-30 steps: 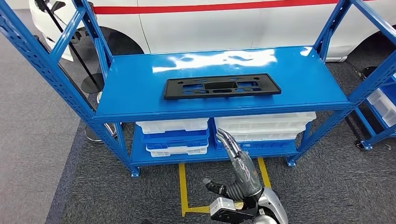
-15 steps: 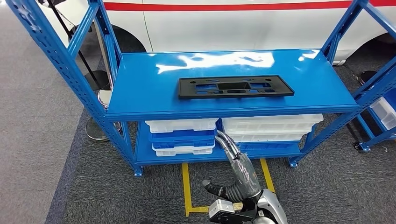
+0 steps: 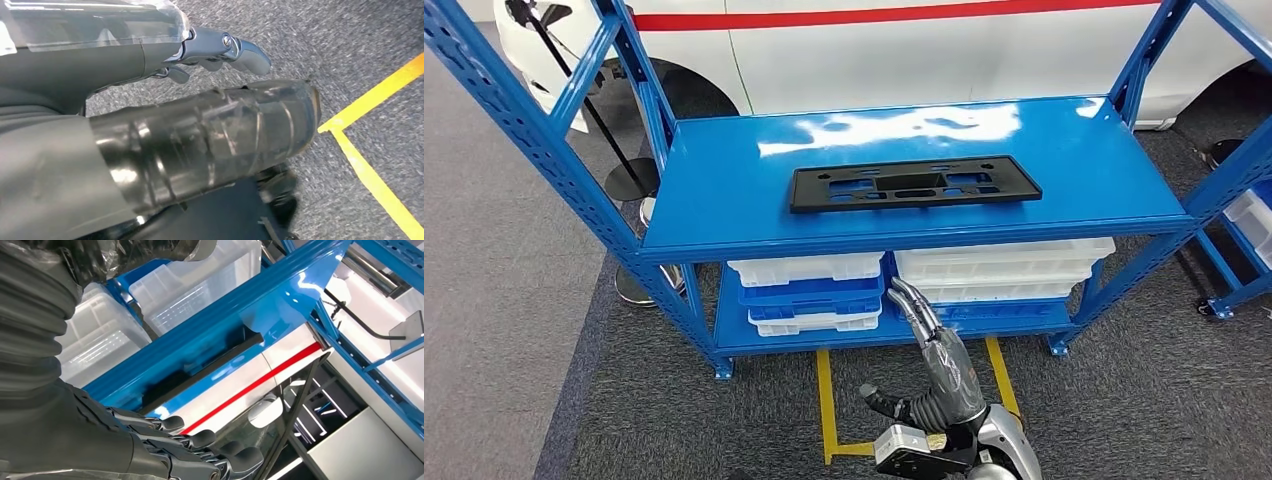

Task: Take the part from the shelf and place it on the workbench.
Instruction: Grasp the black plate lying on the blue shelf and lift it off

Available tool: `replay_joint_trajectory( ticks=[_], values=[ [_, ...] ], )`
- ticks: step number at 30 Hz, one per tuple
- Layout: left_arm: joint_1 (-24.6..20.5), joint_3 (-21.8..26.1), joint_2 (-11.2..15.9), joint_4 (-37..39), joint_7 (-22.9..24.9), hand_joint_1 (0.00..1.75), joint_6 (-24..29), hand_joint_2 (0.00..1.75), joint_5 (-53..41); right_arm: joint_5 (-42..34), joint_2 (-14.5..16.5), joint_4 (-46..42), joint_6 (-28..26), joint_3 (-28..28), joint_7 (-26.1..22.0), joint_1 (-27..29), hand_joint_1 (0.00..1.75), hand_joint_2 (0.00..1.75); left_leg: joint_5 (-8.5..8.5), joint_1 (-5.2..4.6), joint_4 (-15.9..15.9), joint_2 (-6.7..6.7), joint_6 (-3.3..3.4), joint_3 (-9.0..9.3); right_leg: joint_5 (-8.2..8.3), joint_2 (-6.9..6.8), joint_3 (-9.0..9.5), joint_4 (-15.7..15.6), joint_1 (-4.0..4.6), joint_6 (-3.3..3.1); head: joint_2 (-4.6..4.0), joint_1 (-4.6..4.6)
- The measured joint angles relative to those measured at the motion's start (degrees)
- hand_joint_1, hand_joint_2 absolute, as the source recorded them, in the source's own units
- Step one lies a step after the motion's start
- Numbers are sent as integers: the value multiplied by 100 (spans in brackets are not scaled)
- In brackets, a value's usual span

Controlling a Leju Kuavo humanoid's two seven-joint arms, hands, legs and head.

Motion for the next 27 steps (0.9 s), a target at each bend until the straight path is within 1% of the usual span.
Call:
replay_joint_trajectory(
  ticks=[1,2,3,4,5,6,8,9,10,11,12,14,15,16,17,18,19,20,21,22,23,25,26,27],
  values=[
    [4,0,1,0,0,0,0,0,0,0,0,0,1,-1,0,2,0,175,74,12,8,1,-11,-8,-1,1,4,2,0,2,0,0],
    [6,0,1,0,1,0,0,0,0,0,1,0,1,-1,0,3,0,175,257,22,-228,2,-14,101,-4,4,14,3,-1,7,0,-1],
    [3,0,2,0,0,0,0,0,0,0,1,0,1,-1,0,3,0,175,493,29,-640,4,-5,296,-10,7,29,5,-2,15,0,-1],
    [-2,0,2,0,0,0,0,0,0,0,2,0,1,-1,0,3,0,175,662,23,-1061,5,11,503,-18,10,40,7,7,30,0,1],
    [-9,0,2,0,0,0,0,0,0,0,3,0,1,-1,0,2,0,175,772,14,-1388,3,35,661,-22,12,43,12,14,53,0,0],
    [-13,0,2,0,0,0,-1,0,0,0,4,0,1,-2,0,2,0,175,808,2,-1570,0,60,744,-22,12,40,14,21,79,0,1],
    [-9,0,2,0,1,0,-1,0,0,0,4,-1,1,-3,0,1,0,175,805,-16,-1635,-6,114,758,-6,13,34,3,23,141,0,2],
    [-4,-1,2,0,1,0,-1,0,0,0,4,-3,1,-4,0,2,0,175,825,-4,-1658,-2,150,761,-13,14,34,4,19,172,0,4],
    [-4,-1,2,0,1,0,-1,0,0,0,3,-6,1,-7,0,0,0,175,847,8,-1685,1,193,768,-62,17,13,56,16,199,0,5],
    [-9,-1,2,0,1,0,0,0,0,0,3,-9,1,-9,0,-2,0,175,869,23,-1713,6,236,772,-177,20,-56,212,15,222,0,7],
    [-14,-1,2,0,1,0,0,0,-1,0,2,-11,1,-11,0,-1,0,175,884,32,-1732,12,269,773,-354,24,-184,499,10,241,0,9],
    [-14,-2,2,0,1,0,-1,0,-2,0,2,-11,1,-12,0,10,0,175,888,24,-1730,19,292,756,-733,27,-550,1289,7,269,0,10],
    [-9,-2,3,0,1,0,-2,0,-2,0,2,-9,1,-13,0,19,0,175,887,21,-1725,20,293,751,-814,27,-687,1579,4,280,0,10],
    [-6,-2,3,0,1,0,-2,0,-2,0,2,-8,1,-13,0,25,0,175,885,21,-1718,19,291,750,-780,26,-727,1663,0,286,0,10],
    [-6,-2,3,0,1,0,-2,0,-2,0,2,-8,1,-14,0,28,0,175,879,23,-1707,15,286,752,-638,25,-654,1513,-8,287,0,10],
    [-8,-2,2,0,1,0,-2,0,-2,0,2,-8,1,-14,0,29,0,175,867,24,-1691,9,277,756,-428,25,-481,1161,-19,285,0,10],
    [-10,-2,2,0,1,0,-2,0,-2,0,2,-8,1,-14,0,26,0,175,850,22,-1669,2,259,756,-261,25,-273,750,-28,278,0,10],
    [-12,-2,2,0,1,0,-2,0,-2,0,3,-9,1,-14,0,24,0,175,828,12,-1635,-4,231,748,-142,29,-109,406,-24,262,0,9],
    [-12,-2,2,0,2,0,-2,0,-2,0,3,-9,1,-14,0,25,0,175,813,0,-1610,-8,200,737,-91,32,-11,189,-19,241,0,7],
    [-12,-2,3,0,2,0,-2,0,-2,0,3,-10,1,-15,0,27,0,175,804,-8,-1597,-11,166,726,-101,37,19,107,-4,213,0,5],
    [-12,-2,3,0,3,0,-2,0,-2,0,3,-11,1,-15,0,30,0,175,803,-11,-1593,-12,134,720,-94,43,9,98,10,179,0,4],
    [-14,-2,3,0,2,0,-1,0,-4,0,3,-13,1,-16,0,30,0,175,757,6,-1562,-7,69,702,-76,42,14,78,3,104,0,4],
    [-17,-2,4,0,1,0,1,0,-10,0,4,-13,0,-16,0,29,0,175,666,14,-1443,-4,38,654,-67,38,19,65,-6,69,0,3],
    [-18,-2,4,0,-1,0,4,0,-23,0,4,-13,-1,-16,0,29,0,175,513,20,-1200,-2,9,549,-61,30,23,54,-16,41,0,3]
  ],
)
